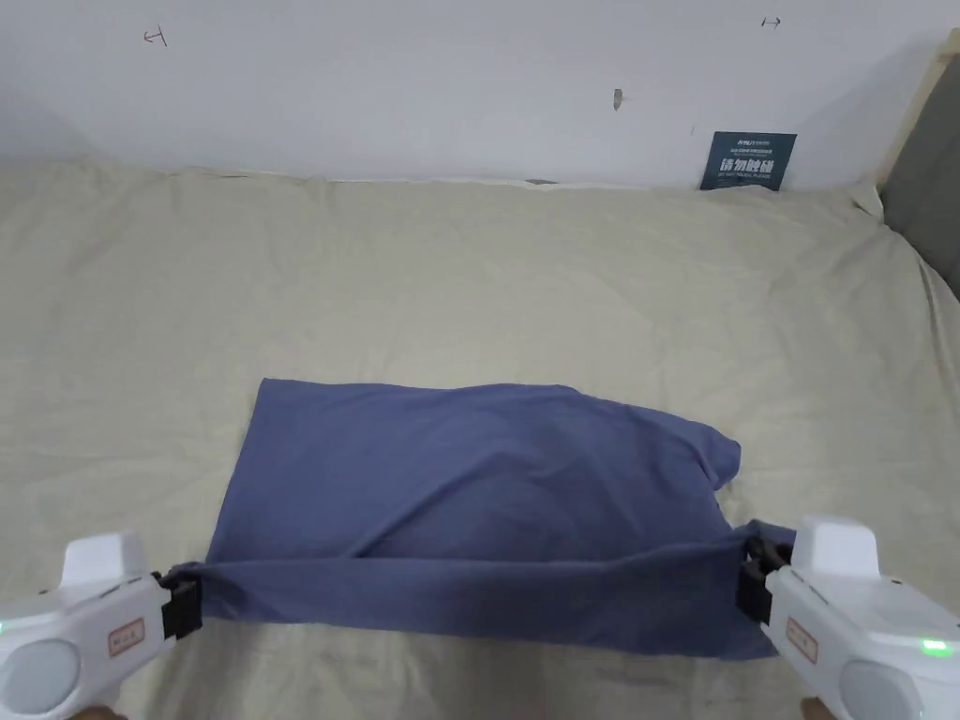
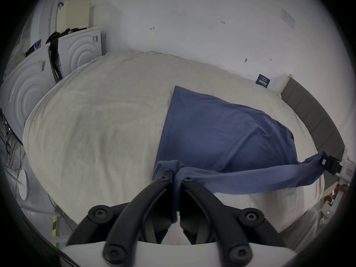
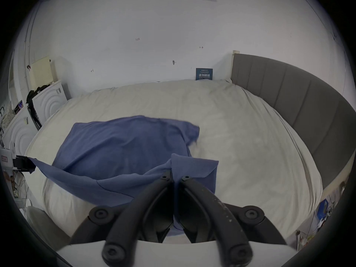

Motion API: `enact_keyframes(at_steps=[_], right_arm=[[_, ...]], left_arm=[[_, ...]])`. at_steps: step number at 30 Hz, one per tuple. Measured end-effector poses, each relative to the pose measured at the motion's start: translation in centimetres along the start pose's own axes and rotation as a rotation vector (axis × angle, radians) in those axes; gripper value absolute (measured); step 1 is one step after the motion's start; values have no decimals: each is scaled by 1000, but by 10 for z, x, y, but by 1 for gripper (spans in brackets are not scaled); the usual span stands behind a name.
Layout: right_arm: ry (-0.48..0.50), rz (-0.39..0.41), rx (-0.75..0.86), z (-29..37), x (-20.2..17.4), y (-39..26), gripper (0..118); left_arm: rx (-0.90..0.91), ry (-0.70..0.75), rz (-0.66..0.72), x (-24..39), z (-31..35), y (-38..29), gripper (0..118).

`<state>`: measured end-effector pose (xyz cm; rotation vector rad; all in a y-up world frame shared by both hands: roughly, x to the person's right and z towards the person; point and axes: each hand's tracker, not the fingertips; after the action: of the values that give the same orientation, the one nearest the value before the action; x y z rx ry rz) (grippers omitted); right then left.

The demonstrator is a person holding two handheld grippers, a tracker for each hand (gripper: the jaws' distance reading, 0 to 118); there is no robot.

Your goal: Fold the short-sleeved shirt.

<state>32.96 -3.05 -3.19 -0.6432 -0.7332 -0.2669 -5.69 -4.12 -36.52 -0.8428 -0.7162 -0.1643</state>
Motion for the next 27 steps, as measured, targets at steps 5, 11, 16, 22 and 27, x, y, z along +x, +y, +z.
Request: enact_keyframes(at_steps=[5,11,16,22,27], right_arm=[[-26,6,-46,-55,0,22,6],[-51,5,-196,-118,0,16,6],[-51,-70,-326,-150,5,-1,6],[-50,-68,-319,-142,9,1,55],[-26,-74,-92,-86,8,30,100]], left_arm=[[-54,23,-78,4,-49,40,6],[-179,58,-138,6,-117,61,6],[-284,88,-130,3,-157,53,6],[-253,92,-119,5,-138,58,80],[-1,68,-59,22,-73,74,112]])
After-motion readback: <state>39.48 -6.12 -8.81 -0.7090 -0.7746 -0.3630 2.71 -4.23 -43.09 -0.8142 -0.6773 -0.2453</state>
